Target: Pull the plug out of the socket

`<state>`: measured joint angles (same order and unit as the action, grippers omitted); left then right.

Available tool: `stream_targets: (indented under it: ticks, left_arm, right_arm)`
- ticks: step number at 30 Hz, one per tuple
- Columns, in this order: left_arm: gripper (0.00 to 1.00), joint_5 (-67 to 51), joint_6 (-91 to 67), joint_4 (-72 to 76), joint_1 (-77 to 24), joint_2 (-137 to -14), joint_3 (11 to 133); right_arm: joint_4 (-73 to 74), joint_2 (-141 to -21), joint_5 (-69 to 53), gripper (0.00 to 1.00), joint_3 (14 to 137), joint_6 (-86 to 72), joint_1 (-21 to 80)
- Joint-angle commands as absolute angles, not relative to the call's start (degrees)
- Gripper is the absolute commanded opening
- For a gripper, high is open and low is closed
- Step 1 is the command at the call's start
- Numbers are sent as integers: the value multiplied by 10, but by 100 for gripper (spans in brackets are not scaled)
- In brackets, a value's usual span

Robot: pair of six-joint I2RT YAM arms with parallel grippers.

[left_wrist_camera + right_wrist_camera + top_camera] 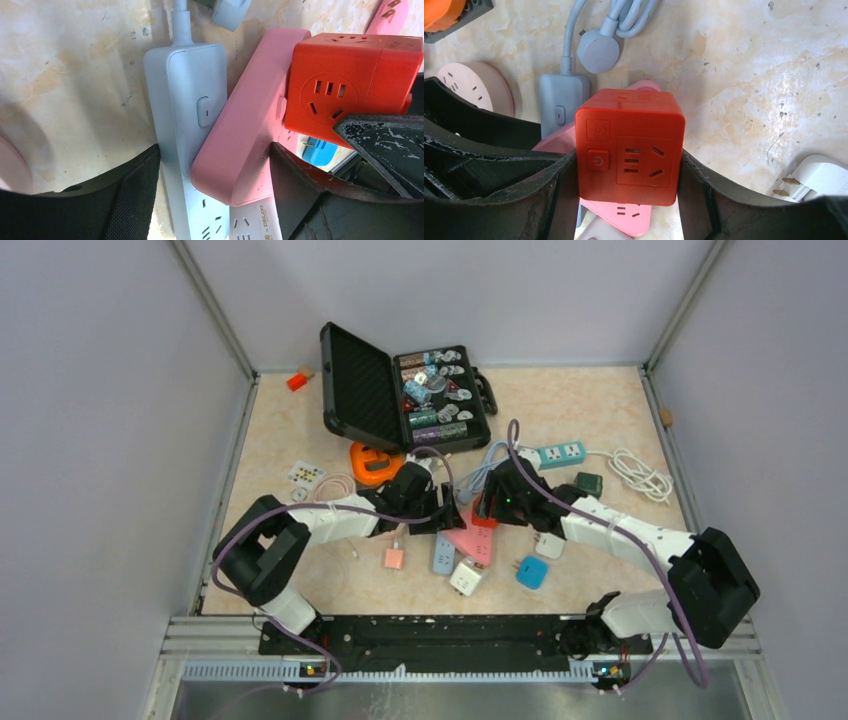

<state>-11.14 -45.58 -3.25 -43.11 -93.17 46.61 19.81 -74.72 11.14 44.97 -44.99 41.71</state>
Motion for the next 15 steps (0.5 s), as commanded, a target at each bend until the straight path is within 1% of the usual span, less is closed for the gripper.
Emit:
stream_targets:
  ticks: [1, 2, 6, 8, 11, 15]
  left_arm:
    - [39, -85, -435, -161, -434, -965, 385]
    - [35, -87, -437, -156, -434, -964, 380]
    - [22, -91, -442, -134, -434, -953, 362]
    - [16, -93, -444, -127, -434, -944, 355]
    - [9, -95, -444, -112, -434, -929, 346]
    - [6, -85, -430, -87, -431, -926, 355]
  right_arm:
    - [240, -773, 118, 50, 489, -422, 423]
    - [246, -778, 123, 44, 497, -422, 426]
    - [267, -795, 133, 12, 528, -424, 431]
    - [278, -803, 136, 0, 548, -426, 432]
    - [294, -819, 148, 0, 588, -423, 432]
    - [305, -852, 173, 0, 647, -405, 432]
